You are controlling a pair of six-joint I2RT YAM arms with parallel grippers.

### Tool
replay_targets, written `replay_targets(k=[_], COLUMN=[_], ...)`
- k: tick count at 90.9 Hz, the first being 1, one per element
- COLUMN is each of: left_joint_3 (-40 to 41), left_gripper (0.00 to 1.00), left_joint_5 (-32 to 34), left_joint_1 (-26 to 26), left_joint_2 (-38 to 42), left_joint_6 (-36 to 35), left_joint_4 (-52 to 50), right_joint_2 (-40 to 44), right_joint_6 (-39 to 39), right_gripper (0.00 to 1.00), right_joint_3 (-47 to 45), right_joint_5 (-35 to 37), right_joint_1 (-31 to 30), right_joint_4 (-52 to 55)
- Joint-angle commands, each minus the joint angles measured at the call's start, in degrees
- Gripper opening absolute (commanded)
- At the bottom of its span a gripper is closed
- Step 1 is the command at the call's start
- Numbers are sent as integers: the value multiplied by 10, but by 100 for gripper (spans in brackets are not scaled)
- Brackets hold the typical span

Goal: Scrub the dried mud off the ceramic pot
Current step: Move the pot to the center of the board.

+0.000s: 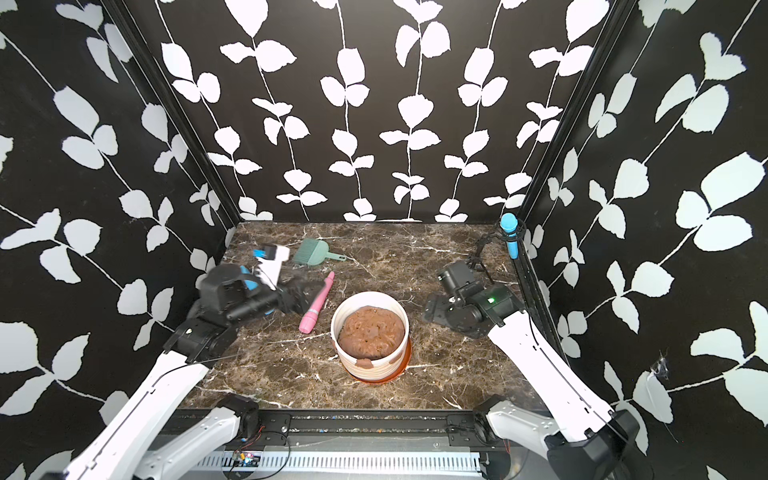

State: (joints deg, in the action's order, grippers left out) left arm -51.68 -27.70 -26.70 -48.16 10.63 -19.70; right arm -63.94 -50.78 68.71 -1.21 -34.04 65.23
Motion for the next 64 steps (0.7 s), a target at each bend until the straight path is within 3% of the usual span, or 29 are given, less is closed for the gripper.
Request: replay_targets(k=[1,17,23,33,44,53,64], left_joint_3=[-26,-18,-15,-18,-26,-28,-27], left_gripper=[99,98,98,99,99,99,98], left_joint_5=[-38,-52,-49,-32,50,140,243], left_joint_1=[-48,-89,-92,-92,-92,-92,-91], left_joint_2=[3,-32,-42,-49,-31,-13,15], left_joint_6=[-172,-300,-308,-306,-285,-249,-211], left_joint_4=[-111,-170,-170,-155,-121,-101,-89], right_joint_2=[-12,-73,-104,-145,-179,-199,-219], right_joint_6=[-58,-70,-70,-75,-86,-95,-96], right_gripper=[98,85,75,73,63,45,38], right_joint_3=[24,56,70,110,134,135,143], right_joint_5=[-89,-106,-104,-55,-17,-12,8], right_joint_1=[-58,-128,-146,-156,-157,-160,-169], right_joint_4=[41,62,58,76,82,72,86])
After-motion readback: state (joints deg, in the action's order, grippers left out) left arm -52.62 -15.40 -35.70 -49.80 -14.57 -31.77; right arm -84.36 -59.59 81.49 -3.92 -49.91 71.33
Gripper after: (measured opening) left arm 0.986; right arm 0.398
